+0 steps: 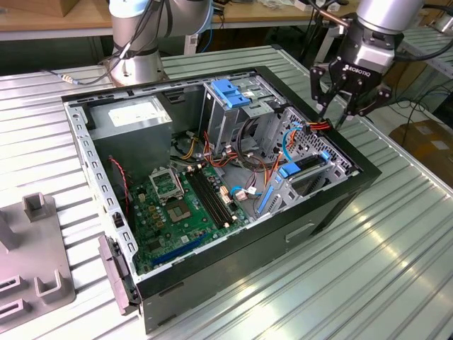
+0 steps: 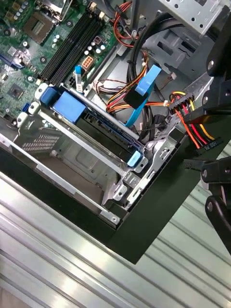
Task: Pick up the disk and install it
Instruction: 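Insert the first disk wire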
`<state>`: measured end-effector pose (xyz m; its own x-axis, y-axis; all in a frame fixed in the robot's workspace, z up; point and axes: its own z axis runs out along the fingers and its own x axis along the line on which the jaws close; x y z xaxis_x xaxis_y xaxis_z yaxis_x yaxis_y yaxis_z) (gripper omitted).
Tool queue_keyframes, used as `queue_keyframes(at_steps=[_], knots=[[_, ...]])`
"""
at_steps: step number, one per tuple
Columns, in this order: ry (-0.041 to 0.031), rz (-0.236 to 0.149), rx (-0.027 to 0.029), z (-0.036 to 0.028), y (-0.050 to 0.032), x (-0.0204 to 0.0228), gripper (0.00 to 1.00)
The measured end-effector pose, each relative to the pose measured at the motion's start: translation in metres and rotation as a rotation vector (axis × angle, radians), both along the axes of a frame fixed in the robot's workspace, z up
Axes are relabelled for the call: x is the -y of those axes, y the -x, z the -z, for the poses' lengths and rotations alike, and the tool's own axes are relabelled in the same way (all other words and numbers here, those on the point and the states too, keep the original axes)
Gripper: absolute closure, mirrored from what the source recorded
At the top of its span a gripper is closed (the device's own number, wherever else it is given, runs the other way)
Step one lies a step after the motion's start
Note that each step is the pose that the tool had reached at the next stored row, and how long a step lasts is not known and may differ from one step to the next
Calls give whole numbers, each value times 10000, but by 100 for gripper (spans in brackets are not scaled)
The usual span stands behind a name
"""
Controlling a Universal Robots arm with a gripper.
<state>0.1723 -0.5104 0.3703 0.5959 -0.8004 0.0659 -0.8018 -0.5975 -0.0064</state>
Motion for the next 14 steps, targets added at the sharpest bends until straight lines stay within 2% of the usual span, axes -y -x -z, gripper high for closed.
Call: queue_keyframes(at_steps=[4, 11, 12, 14], knots=[[10, -280, 68, 13, -35, 0, 58], [5, -1779, 82, 33, -37, 0, 58], [5, -2039, 110, 38, -37, 0, 58], [5, -2467, 123, 44, -38, 0, 58]])
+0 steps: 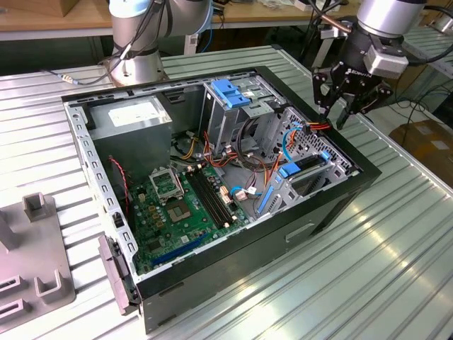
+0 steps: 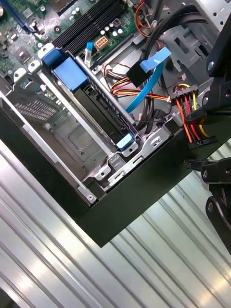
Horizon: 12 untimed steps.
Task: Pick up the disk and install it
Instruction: 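Insert the first disk wire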
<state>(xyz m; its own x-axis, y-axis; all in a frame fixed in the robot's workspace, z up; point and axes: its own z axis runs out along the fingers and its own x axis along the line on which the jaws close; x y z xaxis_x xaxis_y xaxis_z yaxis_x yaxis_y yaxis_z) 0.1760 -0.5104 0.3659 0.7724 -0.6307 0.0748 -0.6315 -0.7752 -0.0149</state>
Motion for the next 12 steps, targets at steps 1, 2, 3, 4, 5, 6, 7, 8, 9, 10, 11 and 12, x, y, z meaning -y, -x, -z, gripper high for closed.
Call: queue_keyframes(at_steps=[1, 2, 3, 4, 5, 6, 7, 8, 9, 10, 11, 12], knots=[[-1, -115, 0, 4, 0, 0, 58], [-1, -217, 0, 7, 0, 0, 58], [-1, -373, 0, 10, 0, 0, 58], [0, -511, 0, 11, 0, 0, 58], [-1, -662, 0, 13, 1, 0, 58], [-2, -838, 0, 16, 0, 0, 58], [-2, -985, 0, 17, 0, 0, 58], [-1, -1151, 0, 17, -1, 0, 58], [-1, -1309, 0, 18, -2, 0, 58], [-2, -1380, 0, 18, -3, 0, 58], [-2, -1411, 0, 18, -4, 0, 66], [-1, -1416, 0, 18, -4, 0, 66]])
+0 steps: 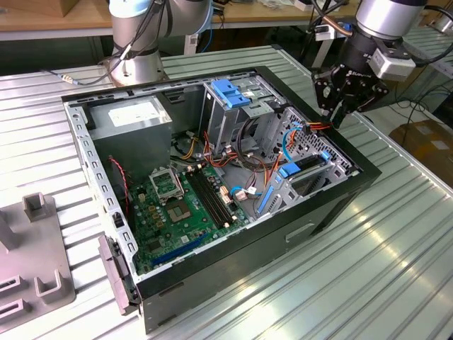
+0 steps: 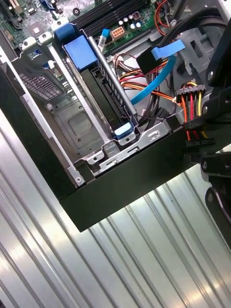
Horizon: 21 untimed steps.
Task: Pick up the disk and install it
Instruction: 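Insert the first disk wire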
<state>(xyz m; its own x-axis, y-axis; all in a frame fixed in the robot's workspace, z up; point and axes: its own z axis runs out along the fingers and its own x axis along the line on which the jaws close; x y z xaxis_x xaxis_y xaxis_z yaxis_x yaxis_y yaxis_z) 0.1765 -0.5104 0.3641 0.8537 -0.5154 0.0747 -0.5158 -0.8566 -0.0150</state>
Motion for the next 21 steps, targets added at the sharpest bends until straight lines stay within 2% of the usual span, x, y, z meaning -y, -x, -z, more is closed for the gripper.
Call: queue_keyframes(at_steps=[2, 7, 8, 13, 15, 19, 20, 21], knots=[[0, -5, 0, 0, 0, 0, 79], [2, 7, -1, -25, -6, -2, 79], [5, 10, -8, -47, -10, -1, 84], [10, 10, -11, -52, -13, -2, 84], [4, 27, -10, -53, 19, 0, 84], [-38, 28, -11, -52, 144, 12, 84], [-39, 45, -10, -52, 153, 12, 84], [-40, 217, -10, -51, 153, 12, 84]])
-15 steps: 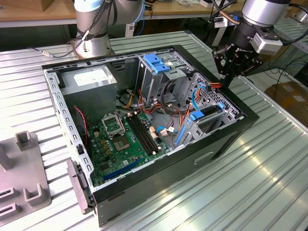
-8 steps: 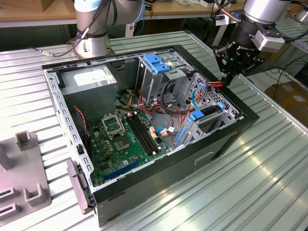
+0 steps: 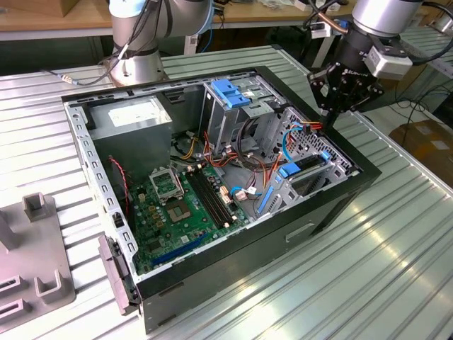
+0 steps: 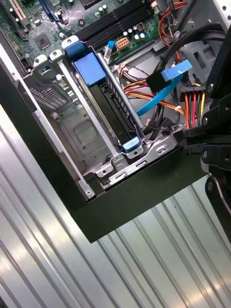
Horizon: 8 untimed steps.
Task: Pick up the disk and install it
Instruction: 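Insert the first disk wire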
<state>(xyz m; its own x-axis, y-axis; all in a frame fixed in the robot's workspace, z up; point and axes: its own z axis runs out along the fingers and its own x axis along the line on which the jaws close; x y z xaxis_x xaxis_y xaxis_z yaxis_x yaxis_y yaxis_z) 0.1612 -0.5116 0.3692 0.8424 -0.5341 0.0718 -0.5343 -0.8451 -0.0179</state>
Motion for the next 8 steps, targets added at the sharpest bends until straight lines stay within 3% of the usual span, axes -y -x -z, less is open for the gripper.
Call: queue_keyframes(at_steps=[3, 8], knots=[[1, 857, -1, 2, 0, -1, 84], [1, 1683, -1, 6, 0, -1, 84]])
